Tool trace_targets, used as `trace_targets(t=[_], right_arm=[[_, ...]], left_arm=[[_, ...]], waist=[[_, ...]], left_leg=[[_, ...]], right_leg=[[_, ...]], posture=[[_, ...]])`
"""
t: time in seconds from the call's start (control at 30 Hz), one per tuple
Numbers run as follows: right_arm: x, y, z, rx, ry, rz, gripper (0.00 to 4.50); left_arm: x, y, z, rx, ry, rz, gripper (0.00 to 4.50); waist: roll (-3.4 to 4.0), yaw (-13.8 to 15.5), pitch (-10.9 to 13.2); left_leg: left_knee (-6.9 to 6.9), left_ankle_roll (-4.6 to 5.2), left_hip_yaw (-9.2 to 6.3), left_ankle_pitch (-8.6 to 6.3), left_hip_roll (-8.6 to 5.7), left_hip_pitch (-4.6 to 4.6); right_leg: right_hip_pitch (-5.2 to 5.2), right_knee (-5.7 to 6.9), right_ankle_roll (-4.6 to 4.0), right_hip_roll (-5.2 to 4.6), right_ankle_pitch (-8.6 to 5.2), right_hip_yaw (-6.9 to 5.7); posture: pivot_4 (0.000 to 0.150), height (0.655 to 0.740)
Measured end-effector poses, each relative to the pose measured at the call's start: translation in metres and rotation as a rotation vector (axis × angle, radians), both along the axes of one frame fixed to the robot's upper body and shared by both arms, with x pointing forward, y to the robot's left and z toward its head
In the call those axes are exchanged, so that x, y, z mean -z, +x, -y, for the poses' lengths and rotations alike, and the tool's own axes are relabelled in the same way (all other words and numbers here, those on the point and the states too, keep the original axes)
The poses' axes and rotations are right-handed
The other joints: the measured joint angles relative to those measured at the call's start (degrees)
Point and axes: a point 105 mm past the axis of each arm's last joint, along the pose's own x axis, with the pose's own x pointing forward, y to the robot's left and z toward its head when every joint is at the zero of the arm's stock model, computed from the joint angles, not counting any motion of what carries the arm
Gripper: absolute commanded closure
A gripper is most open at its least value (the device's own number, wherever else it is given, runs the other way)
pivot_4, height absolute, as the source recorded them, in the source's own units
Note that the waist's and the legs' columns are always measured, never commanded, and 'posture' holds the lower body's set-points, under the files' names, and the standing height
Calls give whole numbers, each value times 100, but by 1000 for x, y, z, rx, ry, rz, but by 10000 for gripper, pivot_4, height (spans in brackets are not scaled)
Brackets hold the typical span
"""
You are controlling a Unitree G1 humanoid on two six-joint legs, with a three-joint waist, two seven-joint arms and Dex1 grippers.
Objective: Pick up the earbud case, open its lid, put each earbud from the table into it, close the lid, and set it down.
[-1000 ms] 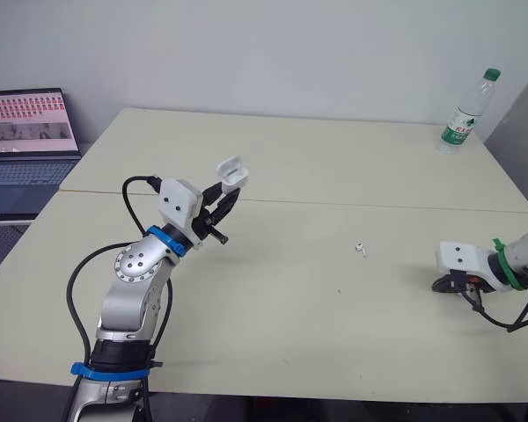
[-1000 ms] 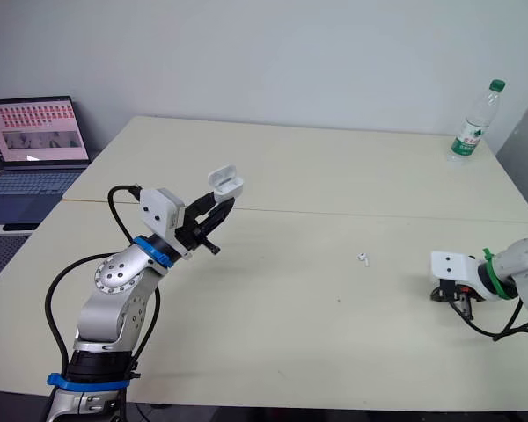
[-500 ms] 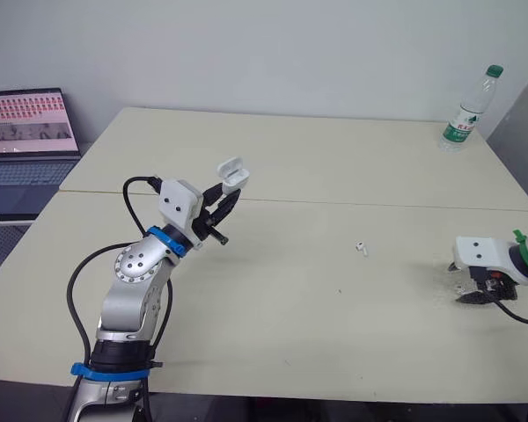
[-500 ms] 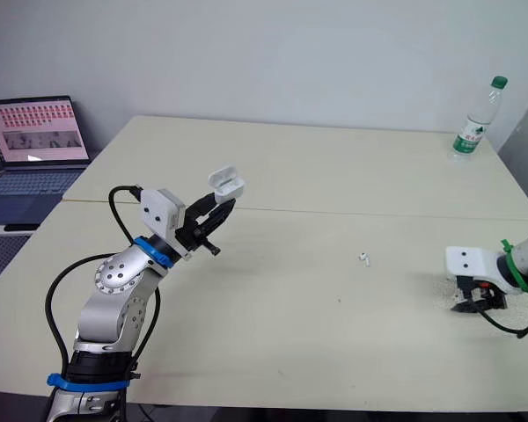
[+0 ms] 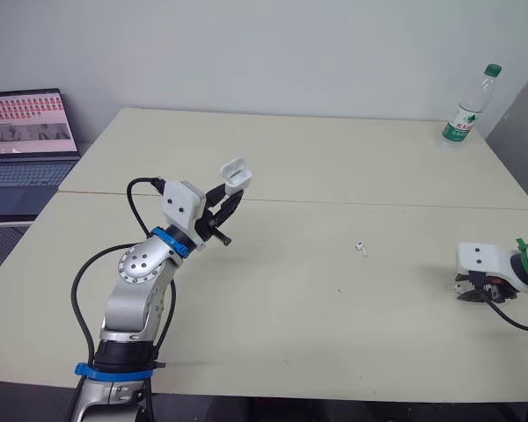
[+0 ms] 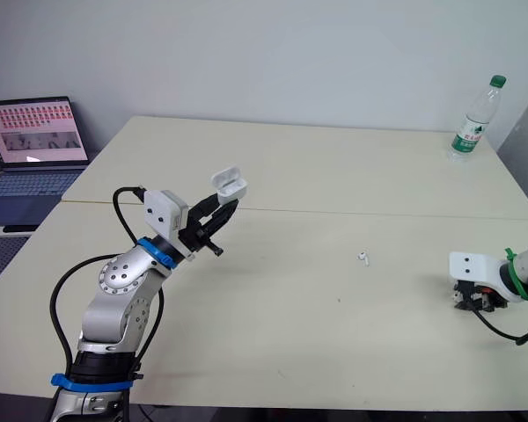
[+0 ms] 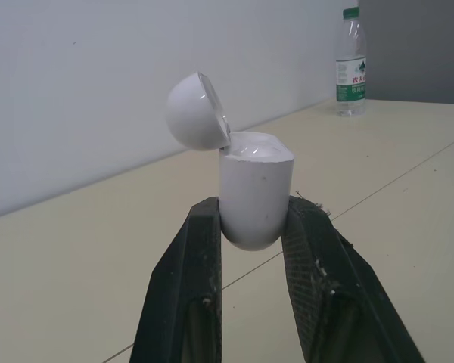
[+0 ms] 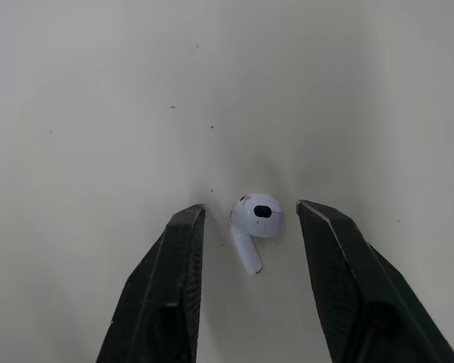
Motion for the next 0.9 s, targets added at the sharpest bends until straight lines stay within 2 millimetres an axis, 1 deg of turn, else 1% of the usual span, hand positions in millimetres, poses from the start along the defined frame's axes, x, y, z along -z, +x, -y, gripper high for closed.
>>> trace_targets(t=[0.37, 0.47, 0.57, 0.6, 0.8, 0.83, 0.9], right_arm=[[3, 2, 0, -6, -9, 10, 23637], [3, 3, -1, -14, -11, 10, 29147], [5, 3, -2, -24, -3, 12, 39635], [5, 4, -2, -26, -1, 15, 41034], [4, 10, -2, -21, 12, 30, 40988], [3, 11, -4, -13, 31, 24, 40988], [2, 16, -23, -3, 144, 5, 40988]], left_arm=[[0, 0, -1, -1, 4, -1, 37377], [0, 0, -1, -1, 4, -1, 37377], [0, 0, -1, -1, 5, -1, 37377], [0, 0, -1, 0, 5, -1, 37377], [0, 0, -1, -1, 5, -2, 37377], [0, 0, -1, -1, 5, -2, 37377], [0, 0, -1, -1, 5, -2, 37377]], waist=[[-2, -4, 0], [-4, -7, -1], [-11, -15, -4], [-13, -17, -4], [-14, -19, -3], [-14, -24, -3], [-14, -42, -3]], left_leg=[[2, 0, 5, 0, 2, 3], [3, 0, 8, 0, 4, 7], [3, 0, 15, 0, 4, 11], [3, 0, 18, 0, 5, 12], [3, 0, 22, 0, 4, 12], [3, 0, 23, 0, 5, 13], [0, 0, 22, 0, 8, 14]], right_leg=[[2, 0, 11, 1, -3, 3], [4, 0, 14, 1, -3, 4], [5, 0, 16, 1, -3, 9], [5, -1, 17, 1, -2, 12], [4, -2, 18, 1, -1, 17], [4, -2, 18, 1, -1, 18], [2, 0, 14, 4, 1, 19]], posture=[[1500, 7400], [1500, 7400], [1500, 7400], [1500, 7400], [1500, 7400], [1500, 7400], [1500, 7400]])
